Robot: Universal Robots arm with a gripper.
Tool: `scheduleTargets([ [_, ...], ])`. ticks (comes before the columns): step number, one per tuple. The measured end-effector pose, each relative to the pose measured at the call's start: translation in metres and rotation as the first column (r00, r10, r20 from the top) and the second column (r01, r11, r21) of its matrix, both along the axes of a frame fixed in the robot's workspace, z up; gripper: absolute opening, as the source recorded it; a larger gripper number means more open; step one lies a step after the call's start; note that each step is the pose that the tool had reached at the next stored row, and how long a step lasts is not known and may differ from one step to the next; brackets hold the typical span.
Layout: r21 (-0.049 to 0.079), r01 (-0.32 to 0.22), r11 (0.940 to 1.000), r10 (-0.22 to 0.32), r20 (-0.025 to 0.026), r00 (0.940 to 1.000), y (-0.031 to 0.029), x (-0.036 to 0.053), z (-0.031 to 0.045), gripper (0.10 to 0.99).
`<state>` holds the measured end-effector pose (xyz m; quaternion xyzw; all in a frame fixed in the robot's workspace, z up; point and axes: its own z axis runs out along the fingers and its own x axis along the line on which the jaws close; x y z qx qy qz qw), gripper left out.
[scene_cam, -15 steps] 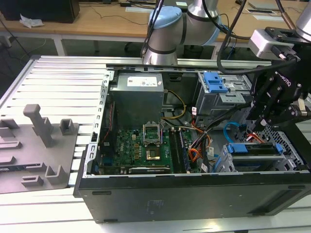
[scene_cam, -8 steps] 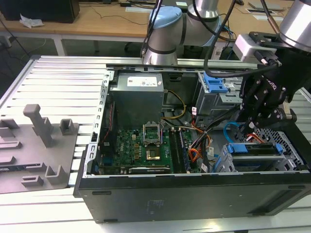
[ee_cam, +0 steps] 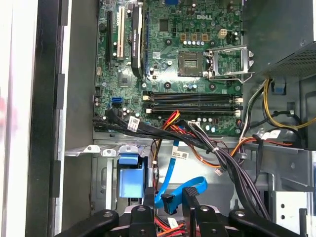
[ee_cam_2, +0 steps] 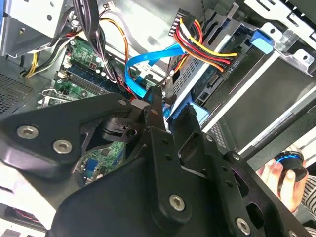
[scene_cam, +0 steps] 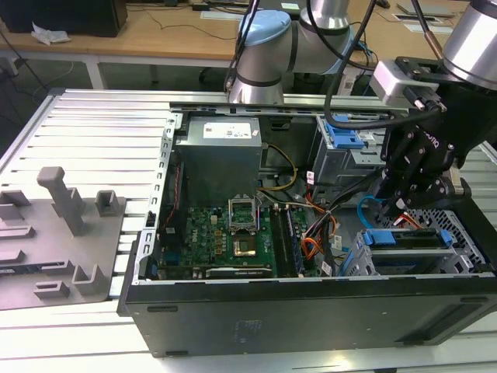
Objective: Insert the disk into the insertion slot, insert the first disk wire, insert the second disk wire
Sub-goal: 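Insert the second disk wire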
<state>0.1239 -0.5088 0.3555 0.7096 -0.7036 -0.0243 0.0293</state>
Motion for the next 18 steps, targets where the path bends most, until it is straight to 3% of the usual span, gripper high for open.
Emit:
scheduleTargets([
  [1,0.0,0.0,1.0,0.0,0.0,1.0,0.0,0.0,0.0,0.345],
  [2,-0.001,0.0,1.0,0.0,0.0,1.0,0.0,0.0,0.0,0.22],
  [3,-0.001,0.0,1.0,0.0,0.0,1.0,0.0,0.0,0.0,0.165],
  [10,-0.003,0.0,1.0,0.0,0.0,1.0,0.0,0.0001,0.0,0.161],
  [15,-0.003,0.0,1.0,0.0,-0.0053,1.0,0.0,0.018,-0.0001,0.161],
  [18,-0.003,0.0,1.0,0.0,-0.0054,1.0,-0.0039,0.0195,-0.0001,0.161],
])
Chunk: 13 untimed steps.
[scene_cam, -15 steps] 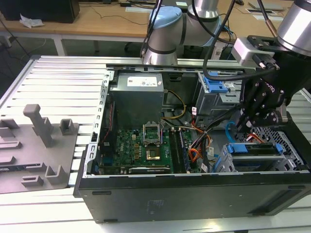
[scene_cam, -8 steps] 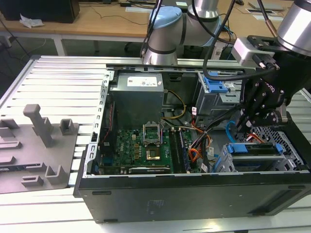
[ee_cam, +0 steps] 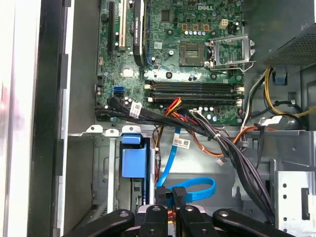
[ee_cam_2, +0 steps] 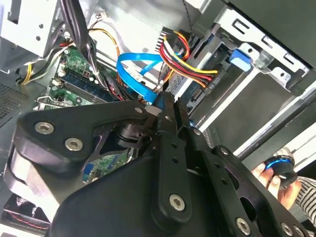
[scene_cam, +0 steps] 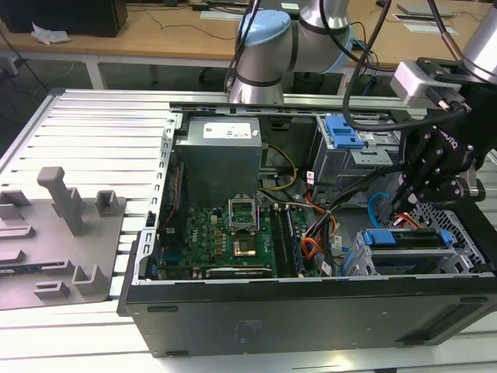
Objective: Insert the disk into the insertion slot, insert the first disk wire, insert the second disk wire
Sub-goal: 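Insert the second disk wire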
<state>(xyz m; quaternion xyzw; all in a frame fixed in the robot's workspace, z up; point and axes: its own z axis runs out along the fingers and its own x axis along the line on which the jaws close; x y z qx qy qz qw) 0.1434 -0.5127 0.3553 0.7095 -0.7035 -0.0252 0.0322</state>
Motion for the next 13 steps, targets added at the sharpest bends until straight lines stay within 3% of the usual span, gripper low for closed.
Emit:
scheduleTargets([
  [6,0.0,0.0,1.0,0.0,0.0,1.0,-0.0124,0.0003,-0.0003,0.161],
  [13,0.0,0.0,1.0,0.0,-0.0001,1.0,-0.0148,0.0047,-0.0038,0.161],
])
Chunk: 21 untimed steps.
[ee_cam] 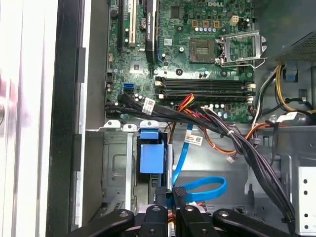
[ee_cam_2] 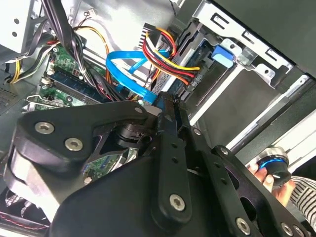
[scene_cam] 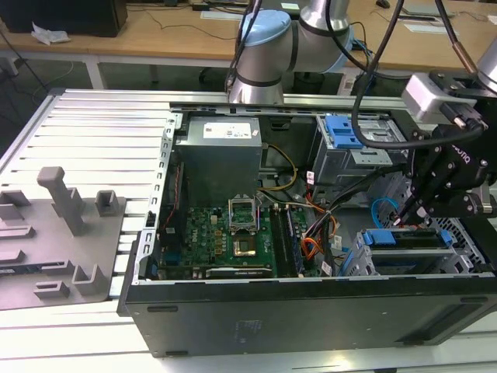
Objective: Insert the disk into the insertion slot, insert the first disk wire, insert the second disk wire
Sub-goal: 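Insert the second disk wire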
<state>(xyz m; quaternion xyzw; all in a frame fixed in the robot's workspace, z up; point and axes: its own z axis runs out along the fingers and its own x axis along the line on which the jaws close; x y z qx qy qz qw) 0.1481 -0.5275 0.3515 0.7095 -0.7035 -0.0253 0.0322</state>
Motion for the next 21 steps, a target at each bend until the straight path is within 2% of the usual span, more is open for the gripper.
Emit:
scheduleTargets([
  [4,0.0,0.0,1.0,0.0,0.0,1.0,-0.0021,0.0011,-0.0028,0.161],
  [10,0.0,0.0,1.0,0.0,0.0,1.0,-0.0093,0.0061,-0.0064,0.161],
  [21,0.006,0.0,1.0,0.0,0.0001,1.0,-0.0102,0.0092,-0.0092,0.161],
])
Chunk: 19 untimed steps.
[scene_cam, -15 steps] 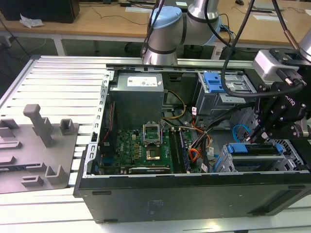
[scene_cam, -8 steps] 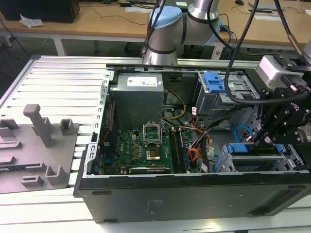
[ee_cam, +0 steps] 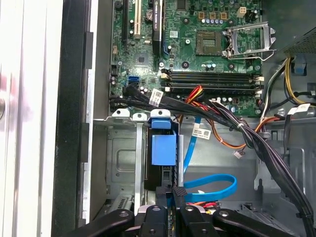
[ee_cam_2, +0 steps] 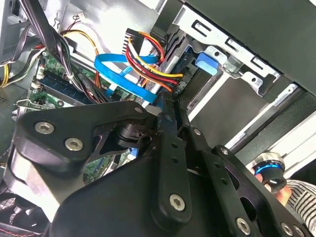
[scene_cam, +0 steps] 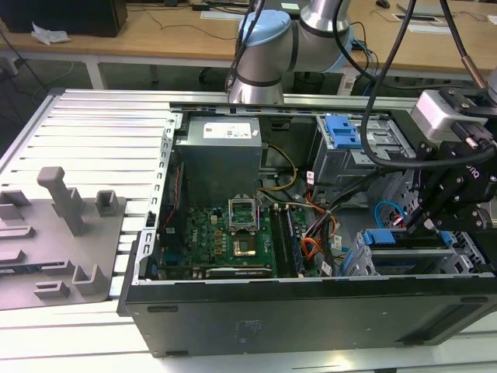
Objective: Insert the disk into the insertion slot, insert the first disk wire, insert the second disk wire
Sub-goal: 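Insert the second disk wire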
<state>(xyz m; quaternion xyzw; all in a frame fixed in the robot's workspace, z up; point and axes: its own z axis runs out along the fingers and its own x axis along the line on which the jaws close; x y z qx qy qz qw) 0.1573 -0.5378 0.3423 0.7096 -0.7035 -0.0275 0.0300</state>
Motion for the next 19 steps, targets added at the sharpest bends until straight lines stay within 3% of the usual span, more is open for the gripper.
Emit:
scheduleTargets([
  [8,0.001,0.006,1.0,-0.006,0.0001,1.0,0.0004,-0.0003,0.0035,0.161],
  [19,0.012,0.006,0.9999,-0.006,0.0,1.0,-0.0018,-0.0004,-0.0008,0.161],
])
